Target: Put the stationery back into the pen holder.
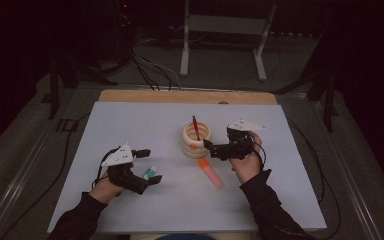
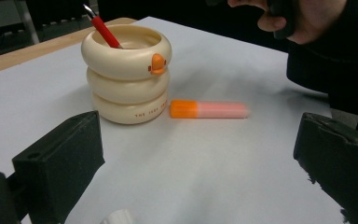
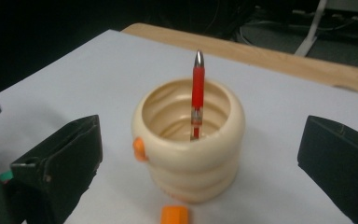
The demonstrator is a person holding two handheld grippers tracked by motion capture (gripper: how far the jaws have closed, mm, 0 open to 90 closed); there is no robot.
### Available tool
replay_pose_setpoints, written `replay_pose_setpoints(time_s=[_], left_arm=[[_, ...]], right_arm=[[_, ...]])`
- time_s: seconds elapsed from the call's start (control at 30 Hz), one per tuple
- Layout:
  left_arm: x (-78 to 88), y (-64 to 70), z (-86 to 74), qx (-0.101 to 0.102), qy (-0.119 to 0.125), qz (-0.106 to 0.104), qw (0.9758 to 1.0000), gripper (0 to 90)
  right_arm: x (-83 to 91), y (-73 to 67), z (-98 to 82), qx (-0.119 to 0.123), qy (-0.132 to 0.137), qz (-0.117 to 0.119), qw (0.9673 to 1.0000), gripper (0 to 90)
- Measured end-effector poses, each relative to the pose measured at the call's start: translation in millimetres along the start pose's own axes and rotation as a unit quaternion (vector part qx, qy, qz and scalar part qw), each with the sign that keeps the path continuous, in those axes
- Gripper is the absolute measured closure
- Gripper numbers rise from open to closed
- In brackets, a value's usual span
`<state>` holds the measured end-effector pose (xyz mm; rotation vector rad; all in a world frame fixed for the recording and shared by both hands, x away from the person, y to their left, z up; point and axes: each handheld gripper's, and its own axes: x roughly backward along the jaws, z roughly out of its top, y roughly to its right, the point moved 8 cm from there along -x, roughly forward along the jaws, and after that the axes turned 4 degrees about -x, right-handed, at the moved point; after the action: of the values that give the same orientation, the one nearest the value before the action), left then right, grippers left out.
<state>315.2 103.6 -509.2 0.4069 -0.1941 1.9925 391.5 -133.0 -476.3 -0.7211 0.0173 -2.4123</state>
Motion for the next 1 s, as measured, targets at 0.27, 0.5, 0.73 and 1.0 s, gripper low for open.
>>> replay_pose_setpoints(time_s=[0.27,0.5,0.73,1.0], left_arm=[[0.2,0.8,1.0,0.0,0.002,0.0,1.0,2.0],[0.7,0.5,1.4,0.0,0.002,0.0,1.0,2.0],[0.7,1.3,1.9,0.0,0.003,-0.001,1.0,2.0],[0.1,2.0,1.9,-0.001,0.002,-0.002,1.0,2.0]], right_arm=[[9.6,-3.6,-20.5,-0.013,-0.014,0.012,0.9998,0.0],[16.1,-10.0,-39.7,-0.026,-0.023,0.019,0.9992,0.0],[19.0,-13.8,-67.2,-0.028,-0.057,0.021,0.9978,5.0],[18.6,-17.1,-96.9,-0.027,-0.092,0.008,0.9954,16.8]])
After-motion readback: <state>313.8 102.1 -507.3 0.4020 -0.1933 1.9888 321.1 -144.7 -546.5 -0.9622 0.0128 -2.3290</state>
